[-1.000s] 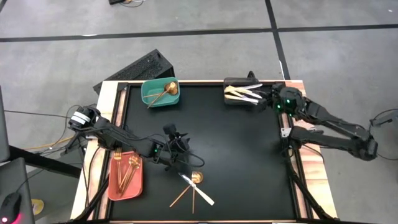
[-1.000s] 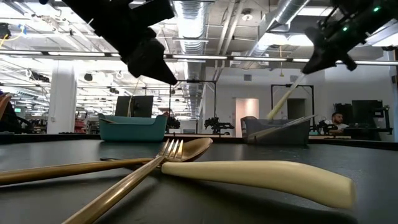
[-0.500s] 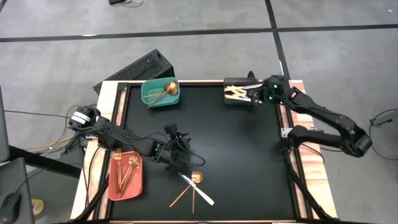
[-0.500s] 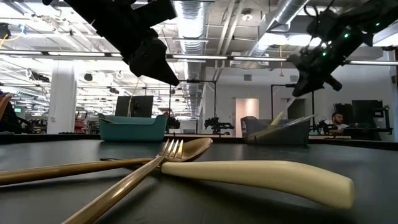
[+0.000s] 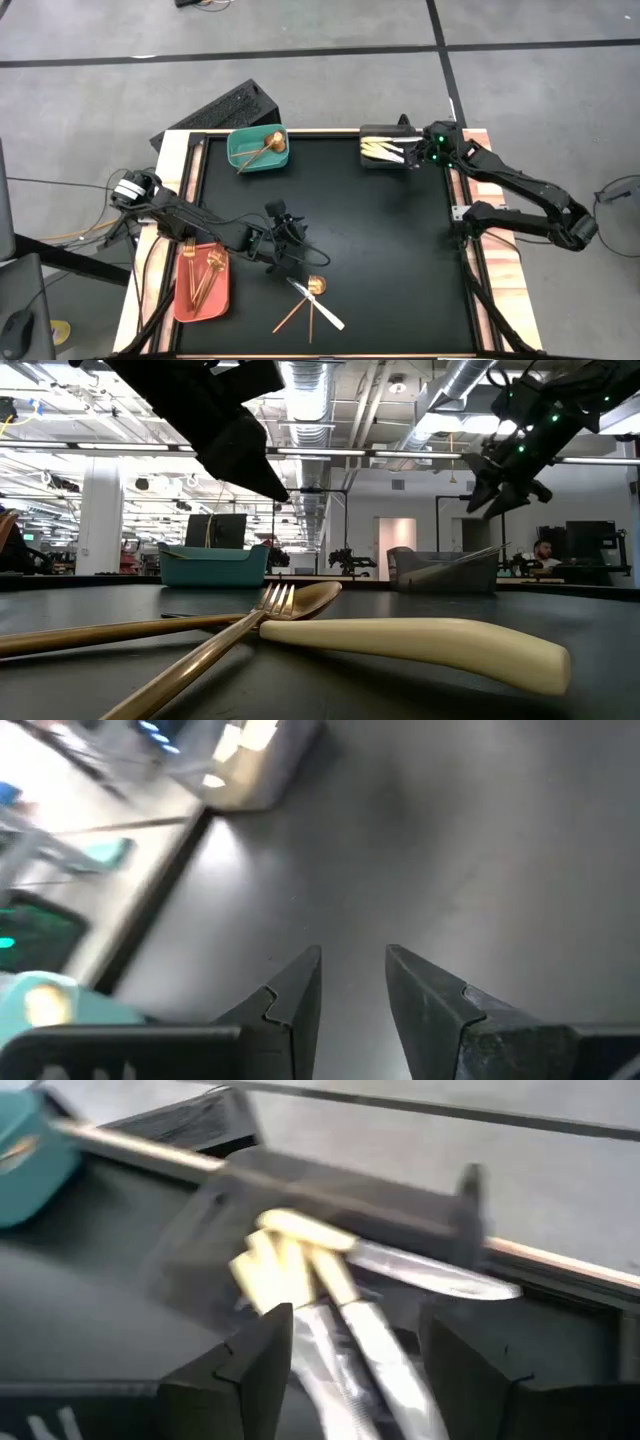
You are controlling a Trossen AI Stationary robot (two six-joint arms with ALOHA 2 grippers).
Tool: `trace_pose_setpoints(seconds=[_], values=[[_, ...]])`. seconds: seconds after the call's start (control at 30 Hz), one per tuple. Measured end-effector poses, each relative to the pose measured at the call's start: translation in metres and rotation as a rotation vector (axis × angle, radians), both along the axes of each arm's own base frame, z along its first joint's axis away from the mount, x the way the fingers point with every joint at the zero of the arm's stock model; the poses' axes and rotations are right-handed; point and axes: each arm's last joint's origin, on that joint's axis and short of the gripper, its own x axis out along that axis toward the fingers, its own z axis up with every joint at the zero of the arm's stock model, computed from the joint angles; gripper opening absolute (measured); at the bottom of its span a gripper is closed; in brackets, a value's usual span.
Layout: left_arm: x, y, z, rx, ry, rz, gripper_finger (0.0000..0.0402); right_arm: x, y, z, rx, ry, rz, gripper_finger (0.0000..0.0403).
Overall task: Sort silverware by color (type)
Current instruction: Put the gold spoon into the green bin
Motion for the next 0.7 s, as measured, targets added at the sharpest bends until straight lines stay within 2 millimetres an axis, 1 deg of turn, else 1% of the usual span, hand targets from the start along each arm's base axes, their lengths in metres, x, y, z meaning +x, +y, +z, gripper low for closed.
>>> trace_pose_setpoints(seconds=[0.1, 0.17, 0.27, 0.33, 0.4, 0.53, 0.7], values=[[0.001, -0.003, -0.002, -0.105, 0.035, -0.085, 0.0106, 0.010, 0.012, 0.001, 0.007, -0.012, 0.093, 0.0234], [0.001, -0.007, -0.004, -0.227, 0.074, -0.183, 0.0106, 0.018, 0.024, 0.003, 0.010, -0.024, 0.159, 0.0231], [0.001, -0.015, -0.006, -0.421, 0.119, -0.328, 0.0106, 0.033, 0.044, 0.005, 0.017, -0.064, 0.273, 0.0224], [0.001, -0.023, -0.005, -0.509, 0.113, -0.383, 0.0106, 0.043, 0.059, 0.008, 0.001, -0.095, 0.337, 0.0221], [0.000, -0.032, -0.004, -0.526, 0.100, -0.418, 0.0106, 0.052, 0.076, 0.010, -0.031, -0.114, 0.379, 0.0218], [-0.003, -0.047, -0.001, -0.503, 0.073, -0.467, 0.0106, 0.065, 0.110, 0.013, -0.083, -0.155, 0.448, 0.0217], [-0.004, -0.051, 0.001, -0.460, 0.031, -0.433, 0.0106, 0.081, 0.149, 0.004, -0.073, -0.164, 0.533, 0.0217]])
